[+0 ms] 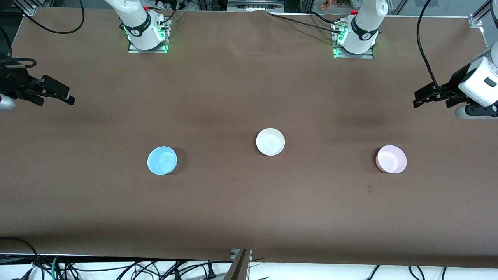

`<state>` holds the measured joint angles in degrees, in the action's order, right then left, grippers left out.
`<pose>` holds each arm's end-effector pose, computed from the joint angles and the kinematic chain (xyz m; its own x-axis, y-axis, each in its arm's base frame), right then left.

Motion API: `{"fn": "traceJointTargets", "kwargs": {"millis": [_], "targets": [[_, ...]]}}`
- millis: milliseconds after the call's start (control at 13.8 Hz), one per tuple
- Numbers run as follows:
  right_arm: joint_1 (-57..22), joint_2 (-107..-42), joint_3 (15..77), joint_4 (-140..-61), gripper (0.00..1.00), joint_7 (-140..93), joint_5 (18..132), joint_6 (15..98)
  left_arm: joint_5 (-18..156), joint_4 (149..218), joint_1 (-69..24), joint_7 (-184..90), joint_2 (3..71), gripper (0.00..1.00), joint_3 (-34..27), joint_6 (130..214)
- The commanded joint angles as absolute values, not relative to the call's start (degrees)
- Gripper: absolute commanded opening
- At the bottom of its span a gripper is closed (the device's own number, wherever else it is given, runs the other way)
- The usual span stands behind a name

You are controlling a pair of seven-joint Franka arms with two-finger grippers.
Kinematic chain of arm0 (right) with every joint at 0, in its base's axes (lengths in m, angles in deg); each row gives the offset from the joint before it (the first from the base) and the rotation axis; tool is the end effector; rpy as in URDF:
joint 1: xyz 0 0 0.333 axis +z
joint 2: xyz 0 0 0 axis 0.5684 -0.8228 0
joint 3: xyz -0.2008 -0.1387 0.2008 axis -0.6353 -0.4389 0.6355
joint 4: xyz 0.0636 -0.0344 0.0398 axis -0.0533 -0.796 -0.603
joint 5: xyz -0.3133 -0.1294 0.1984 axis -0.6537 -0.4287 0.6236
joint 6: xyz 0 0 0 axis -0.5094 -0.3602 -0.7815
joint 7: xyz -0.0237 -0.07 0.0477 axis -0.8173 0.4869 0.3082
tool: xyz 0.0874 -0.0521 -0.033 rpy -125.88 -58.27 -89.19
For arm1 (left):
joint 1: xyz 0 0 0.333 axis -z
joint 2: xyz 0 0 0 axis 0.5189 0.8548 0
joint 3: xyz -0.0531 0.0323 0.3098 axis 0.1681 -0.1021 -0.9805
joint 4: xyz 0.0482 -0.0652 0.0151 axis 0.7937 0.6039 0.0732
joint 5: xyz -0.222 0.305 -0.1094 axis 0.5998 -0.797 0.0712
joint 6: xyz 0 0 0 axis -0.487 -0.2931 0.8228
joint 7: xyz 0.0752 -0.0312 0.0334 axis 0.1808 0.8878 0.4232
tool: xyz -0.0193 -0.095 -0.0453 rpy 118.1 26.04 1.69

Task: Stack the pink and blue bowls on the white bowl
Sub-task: 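Move the left gripper down over the pink bowl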

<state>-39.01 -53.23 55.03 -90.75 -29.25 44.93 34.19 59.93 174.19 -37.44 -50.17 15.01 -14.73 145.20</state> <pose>0.5737 0.0040 0.6088 0.9995 -0.0291 0.0152 -0.0270 -0.9925 -0.1190 0.5710 -0.0076 0.5833 0.9960 0.0453 -0.0771 0.0459 -0.9989 0.0059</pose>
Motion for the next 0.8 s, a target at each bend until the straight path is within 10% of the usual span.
{"fn": "traceJointTargets", "kwargs": {"millis": [0, 725], "targets": [[-39.3, -53.54, 55.3, -89.98, 1.0, -29.41, 45.92, 34.08, 57.95, 170.38, -37.59, -50.92, 17.93, 1.0, -14.66, 144.17], [-39.21, -53.54, 55.3, -89.98, 1.0, -29.41, 45.92, 34.08, 50.65, 172.92, -44.96, -72.26, 35.49, 0.9, -14.48, 163.22]]}}
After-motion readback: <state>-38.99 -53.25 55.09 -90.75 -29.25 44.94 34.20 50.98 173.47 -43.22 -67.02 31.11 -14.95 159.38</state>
